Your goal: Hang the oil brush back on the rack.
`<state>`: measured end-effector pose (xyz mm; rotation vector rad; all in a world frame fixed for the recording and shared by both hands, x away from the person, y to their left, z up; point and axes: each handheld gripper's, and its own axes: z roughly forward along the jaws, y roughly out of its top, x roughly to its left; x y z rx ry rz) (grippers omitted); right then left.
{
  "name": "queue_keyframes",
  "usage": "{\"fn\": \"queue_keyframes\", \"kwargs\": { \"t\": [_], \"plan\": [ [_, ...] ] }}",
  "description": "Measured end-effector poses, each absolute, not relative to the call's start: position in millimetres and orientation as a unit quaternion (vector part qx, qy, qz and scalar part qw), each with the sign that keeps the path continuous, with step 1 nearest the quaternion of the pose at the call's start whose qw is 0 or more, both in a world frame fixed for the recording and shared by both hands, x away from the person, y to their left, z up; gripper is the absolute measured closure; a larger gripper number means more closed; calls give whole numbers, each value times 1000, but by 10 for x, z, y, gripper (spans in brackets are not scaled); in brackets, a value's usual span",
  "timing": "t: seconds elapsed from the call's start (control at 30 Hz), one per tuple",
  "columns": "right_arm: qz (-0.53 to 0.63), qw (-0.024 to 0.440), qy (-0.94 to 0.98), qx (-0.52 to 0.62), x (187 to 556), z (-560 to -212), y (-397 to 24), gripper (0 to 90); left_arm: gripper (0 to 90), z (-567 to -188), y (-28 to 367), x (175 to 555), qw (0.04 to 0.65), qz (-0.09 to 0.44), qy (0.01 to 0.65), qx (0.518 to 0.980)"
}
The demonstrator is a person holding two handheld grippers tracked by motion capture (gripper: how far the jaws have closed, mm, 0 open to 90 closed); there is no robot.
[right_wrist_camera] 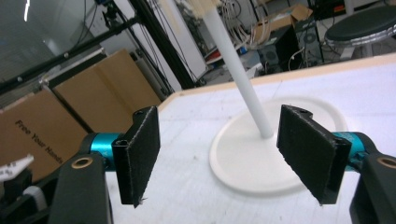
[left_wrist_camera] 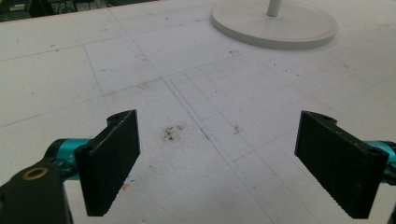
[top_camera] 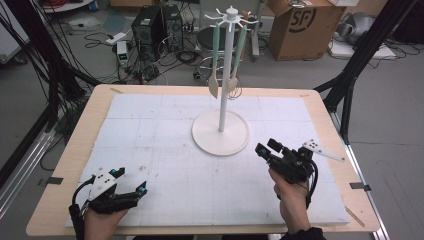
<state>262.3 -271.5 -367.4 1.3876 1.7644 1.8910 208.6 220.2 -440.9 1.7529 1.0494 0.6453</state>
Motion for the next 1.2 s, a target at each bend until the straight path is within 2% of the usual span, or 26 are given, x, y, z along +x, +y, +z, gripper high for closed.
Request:
{"fn": "queue_keyframes", "kwargs": {
  "t": [0.27, 0.37, 1.2],
  "plan": [
    [619, 92, 624, 468, 2461, -3901, -2663, 290, 147, -4414, 2188, 2090, 481, 261, 429, 719],
    [614, 91, 630, 467, 2423, -3959, -2665, 277, 147, -4412, 2198, 2097, 496, 239, 435, 713],
    [580, 86, 662, 466, 2197, -4246, -2705, 256, 147, -4414, 2120, 2095, 493, 239, 424, 722]
  ]
}}
